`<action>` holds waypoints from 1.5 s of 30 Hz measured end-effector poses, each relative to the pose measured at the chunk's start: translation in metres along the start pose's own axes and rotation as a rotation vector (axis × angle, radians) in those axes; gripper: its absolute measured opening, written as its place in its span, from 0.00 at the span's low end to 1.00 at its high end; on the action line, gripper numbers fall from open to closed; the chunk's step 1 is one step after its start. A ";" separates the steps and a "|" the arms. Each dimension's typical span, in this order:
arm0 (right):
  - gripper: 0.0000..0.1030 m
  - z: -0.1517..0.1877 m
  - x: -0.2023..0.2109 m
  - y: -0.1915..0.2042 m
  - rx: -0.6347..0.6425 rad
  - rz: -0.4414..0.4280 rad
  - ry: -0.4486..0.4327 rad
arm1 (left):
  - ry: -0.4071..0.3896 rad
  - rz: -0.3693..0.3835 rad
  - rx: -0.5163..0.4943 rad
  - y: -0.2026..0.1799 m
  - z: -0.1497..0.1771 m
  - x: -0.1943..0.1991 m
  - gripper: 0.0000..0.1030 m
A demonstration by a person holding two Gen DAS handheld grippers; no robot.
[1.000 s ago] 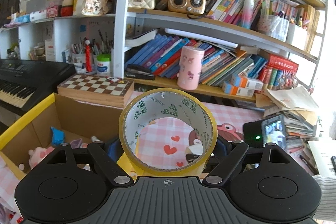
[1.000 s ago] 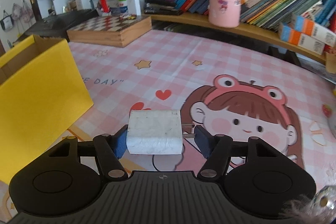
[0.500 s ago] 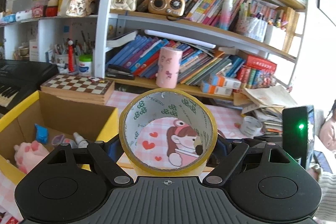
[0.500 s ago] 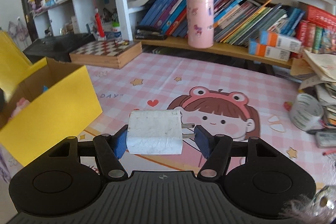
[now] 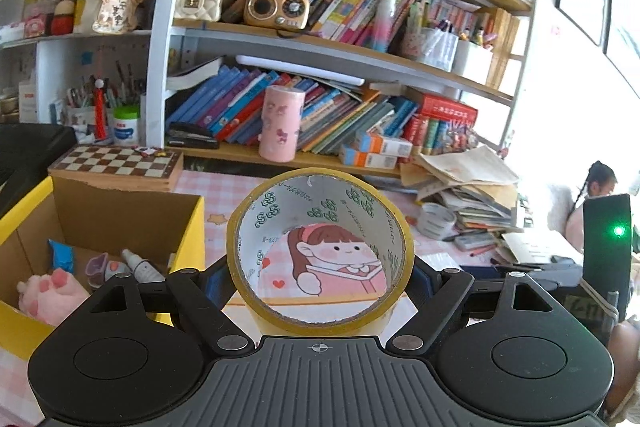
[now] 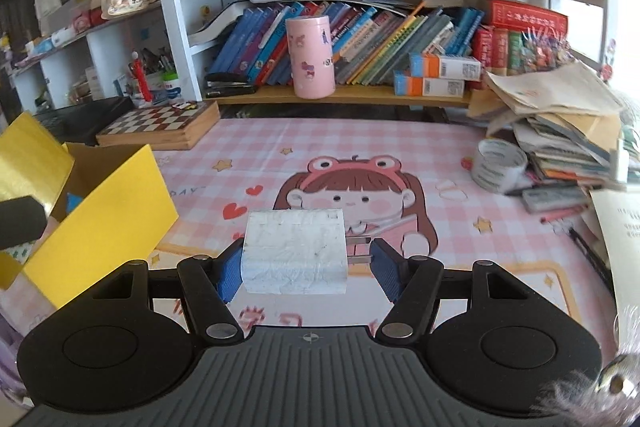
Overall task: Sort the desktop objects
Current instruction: 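Carry the tape roll with the left gripper while the right gripper carries the charger to the yellow box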
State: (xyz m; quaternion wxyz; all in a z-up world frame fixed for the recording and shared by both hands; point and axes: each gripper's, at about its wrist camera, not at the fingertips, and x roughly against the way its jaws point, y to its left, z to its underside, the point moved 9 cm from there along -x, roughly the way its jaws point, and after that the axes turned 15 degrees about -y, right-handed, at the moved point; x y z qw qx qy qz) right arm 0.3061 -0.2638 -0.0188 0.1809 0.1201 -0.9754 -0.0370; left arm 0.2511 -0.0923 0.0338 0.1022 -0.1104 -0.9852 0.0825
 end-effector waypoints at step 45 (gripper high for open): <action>0.60 0.118 0.117 0.210 -0.016 -0.080 0.217 | 0.159 0.002 0.052 0.122 0.066 0.173 0.82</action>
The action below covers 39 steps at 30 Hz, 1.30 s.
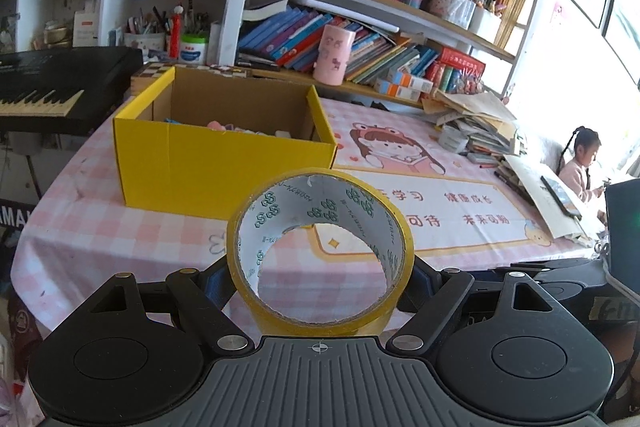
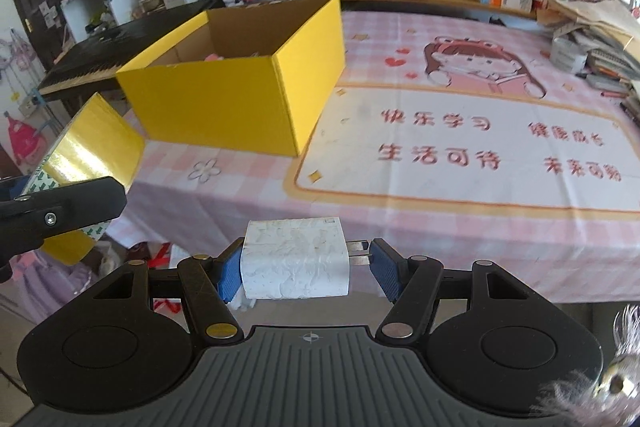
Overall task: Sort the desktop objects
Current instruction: 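Carry the tape roll with the left gripper while the right gripper carries the charger to the yellow box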
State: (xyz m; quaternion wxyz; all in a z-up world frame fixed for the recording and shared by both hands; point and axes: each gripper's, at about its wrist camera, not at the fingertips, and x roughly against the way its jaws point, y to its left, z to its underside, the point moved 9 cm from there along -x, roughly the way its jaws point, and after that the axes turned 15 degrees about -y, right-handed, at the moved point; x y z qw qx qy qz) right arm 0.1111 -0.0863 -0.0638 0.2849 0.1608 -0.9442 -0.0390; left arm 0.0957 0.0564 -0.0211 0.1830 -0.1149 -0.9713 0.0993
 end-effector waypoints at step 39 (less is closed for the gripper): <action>0.60 -0.009 -0.016 0.069 0.153 -0.167 0.015 | -0.058 -0.118 0.061 0.052 -0.006 0.023 0.82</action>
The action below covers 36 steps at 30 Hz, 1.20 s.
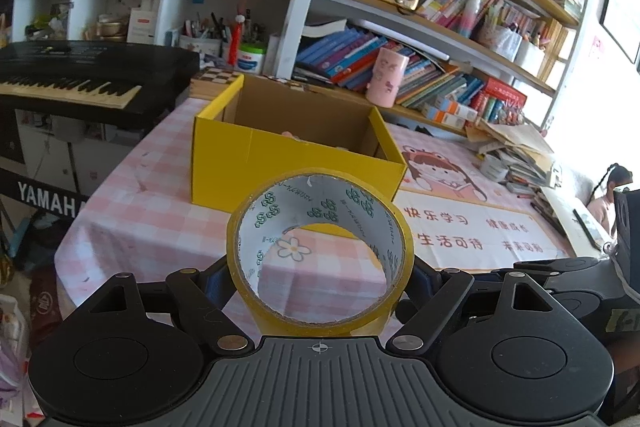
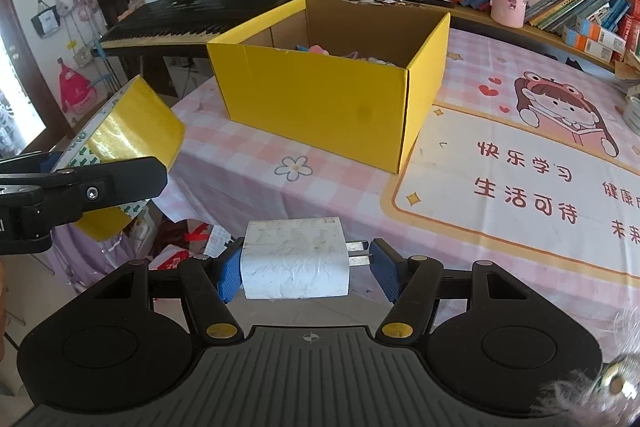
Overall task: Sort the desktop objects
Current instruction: 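Carry the tape roll with the left gripper while the right gripper carries the charger to the yellow box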
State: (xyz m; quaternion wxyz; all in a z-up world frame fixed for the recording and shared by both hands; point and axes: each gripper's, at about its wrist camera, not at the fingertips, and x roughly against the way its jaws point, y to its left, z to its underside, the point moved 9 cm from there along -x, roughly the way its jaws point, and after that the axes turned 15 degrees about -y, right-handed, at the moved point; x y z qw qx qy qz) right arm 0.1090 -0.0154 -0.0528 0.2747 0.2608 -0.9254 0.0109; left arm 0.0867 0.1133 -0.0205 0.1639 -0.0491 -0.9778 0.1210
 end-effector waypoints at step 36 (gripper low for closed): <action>0.60 -0.122 -0.060 -0.035 0.109 -0.067 -0.188 | -0.124 -0.069 -0.057 0.008 -0.089 -0.106 0.82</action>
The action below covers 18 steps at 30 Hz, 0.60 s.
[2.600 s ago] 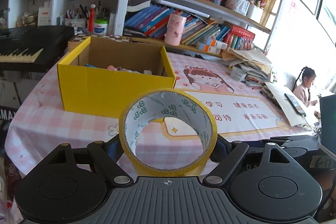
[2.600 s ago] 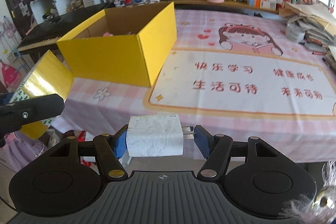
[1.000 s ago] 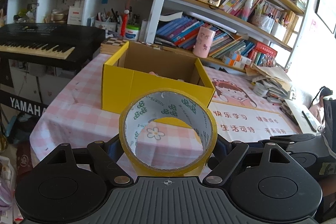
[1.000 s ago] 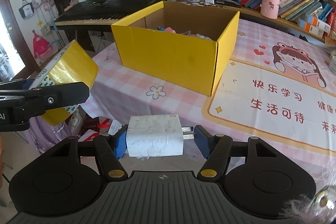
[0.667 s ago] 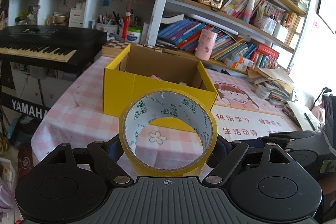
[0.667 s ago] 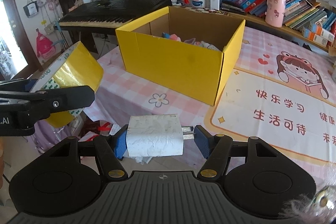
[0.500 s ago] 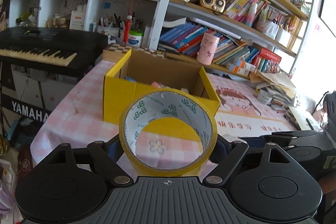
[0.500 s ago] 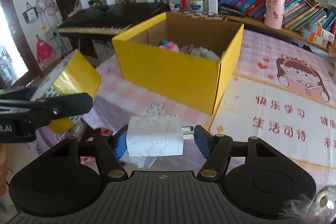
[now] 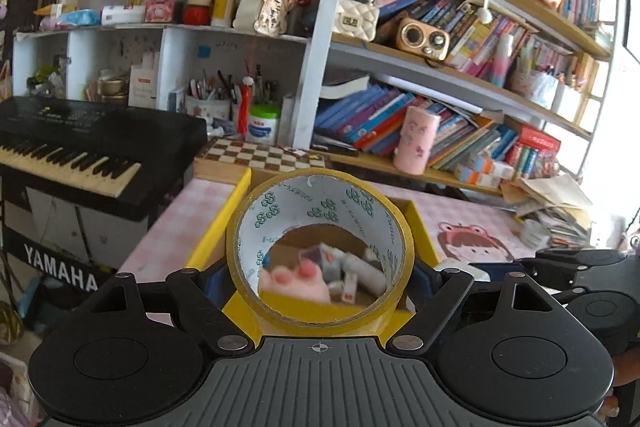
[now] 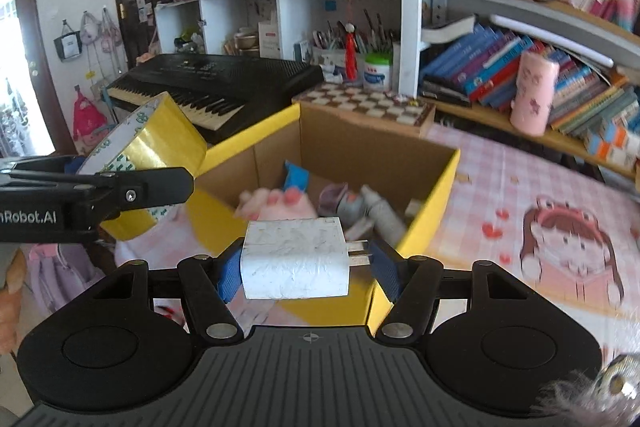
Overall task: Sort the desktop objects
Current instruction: 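Carry the tape roll with the left gripper while the right gripper carries the charger to the yellow box, then lower the tape roll and charger into the yellow box and open both grippers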
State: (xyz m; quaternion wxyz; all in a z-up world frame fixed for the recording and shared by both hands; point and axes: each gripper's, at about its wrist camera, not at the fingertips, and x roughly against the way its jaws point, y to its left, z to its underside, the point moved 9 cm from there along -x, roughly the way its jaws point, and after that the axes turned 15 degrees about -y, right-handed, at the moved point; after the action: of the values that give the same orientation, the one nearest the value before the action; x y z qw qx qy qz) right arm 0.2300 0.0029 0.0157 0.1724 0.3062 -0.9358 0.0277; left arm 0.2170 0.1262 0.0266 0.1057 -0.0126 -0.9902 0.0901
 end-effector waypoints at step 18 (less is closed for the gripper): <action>0.60 -0.013 -0.134 -0.046 0.297 -0.128 0.062 | 0.131 -0.044 -0.154 -0.005 0.007 -0.140 0.82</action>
State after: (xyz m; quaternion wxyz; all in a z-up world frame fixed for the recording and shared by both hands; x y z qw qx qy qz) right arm 0.3621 0.0432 -0.0203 0.1556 0.3862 -0.8942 0.1643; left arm 0.3524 0.1136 -0.0077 0.1707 -0.0047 -0.9853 0.0104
